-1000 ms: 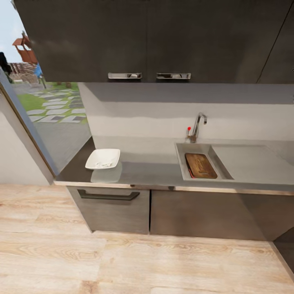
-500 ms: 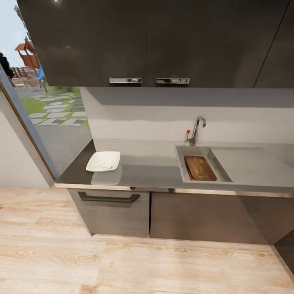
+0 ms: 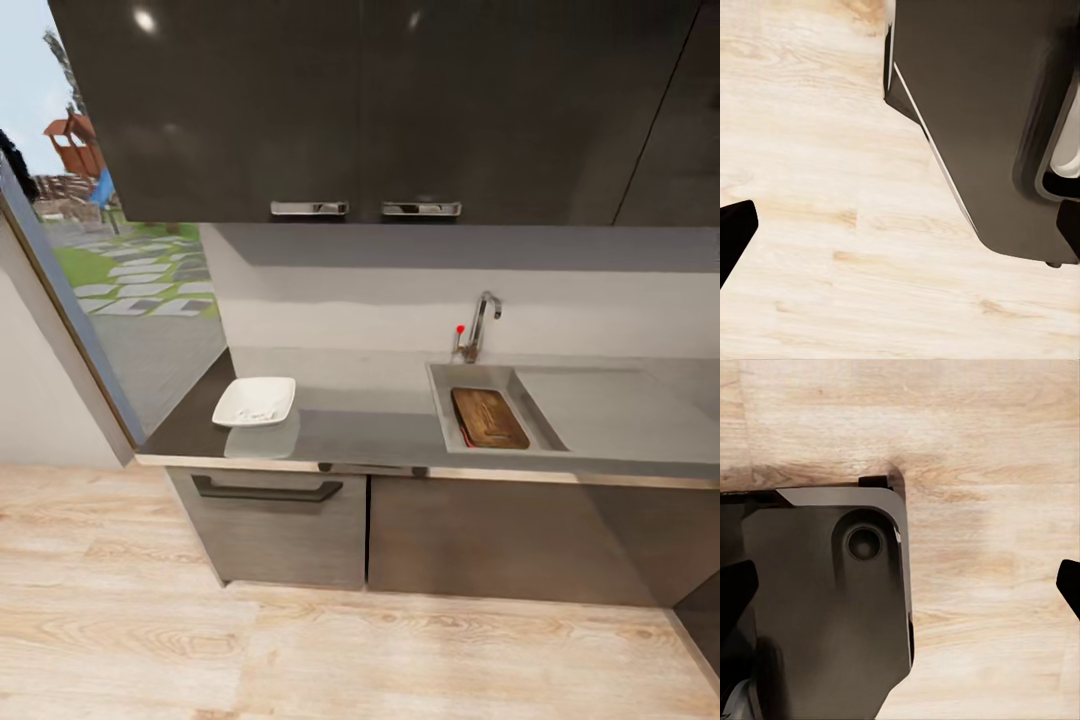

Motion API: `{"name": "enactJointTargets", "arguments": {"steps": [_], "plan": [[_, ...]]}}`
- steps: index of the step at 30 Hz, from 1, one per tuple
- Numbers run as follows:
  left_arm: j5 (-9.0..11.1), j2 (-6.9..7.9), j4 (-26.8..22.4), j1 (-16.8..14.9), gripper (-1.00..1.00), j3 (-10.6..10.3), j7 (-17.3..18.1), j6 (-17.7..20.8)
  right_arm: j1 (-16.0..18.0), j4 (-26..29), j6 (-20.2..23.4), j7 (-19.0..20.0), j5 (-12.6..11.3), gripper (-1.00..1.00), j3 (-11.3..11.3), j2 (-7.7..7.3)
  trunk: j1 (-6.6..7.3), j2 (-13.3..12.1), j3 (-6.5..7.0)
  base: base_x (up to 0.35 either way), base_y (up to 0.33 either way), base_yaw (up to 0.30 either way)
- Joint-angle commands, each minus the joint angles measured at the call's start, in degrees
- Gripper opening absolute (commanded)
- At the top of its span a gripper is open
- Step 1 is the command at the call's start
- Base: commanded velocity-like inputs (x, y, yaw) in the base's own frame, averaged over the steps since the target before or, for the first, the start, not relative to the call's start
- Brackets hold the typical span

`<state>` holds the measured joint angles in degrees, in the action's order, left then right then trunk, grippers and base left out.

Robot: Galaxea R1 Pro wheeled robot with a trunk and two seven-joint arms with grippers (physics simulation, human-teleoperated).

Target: In the kitchen, take the Vidalia onion out of the sink, dice it on the chopping board with the paring knife, put the diced onion into the bowl on the countertop, then place both the paring knife and the chopping board into the sink.

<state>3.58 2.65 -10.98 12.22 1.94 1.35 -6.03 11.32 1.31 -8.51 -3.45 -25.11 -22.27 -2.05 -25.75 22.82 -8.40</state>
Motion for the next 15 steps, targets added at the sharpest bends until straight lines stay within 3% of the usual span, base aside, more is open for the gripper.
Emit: {"name": "enactJointTargets", "arguments": {"steps": [1,15], "plan": [[0.4,-0.01,-0.1,0.0,1.0,0.2,0.1,0.0,0.0,0.0,-0.1,-0.2,-0.5,1.0,-0.5,-0.02,-0.03,0.1,0.0,0.0,0.0,0.0],[0.4,-0.01,-0.1,0.0,1.0,0.2,0.1,0.0,0.0,0.0,-0.1,-0.2,-0.5,1.0,-0.5,-0.14,-0.03,0.1,1.29,0.0,0.0,0.0]]}}
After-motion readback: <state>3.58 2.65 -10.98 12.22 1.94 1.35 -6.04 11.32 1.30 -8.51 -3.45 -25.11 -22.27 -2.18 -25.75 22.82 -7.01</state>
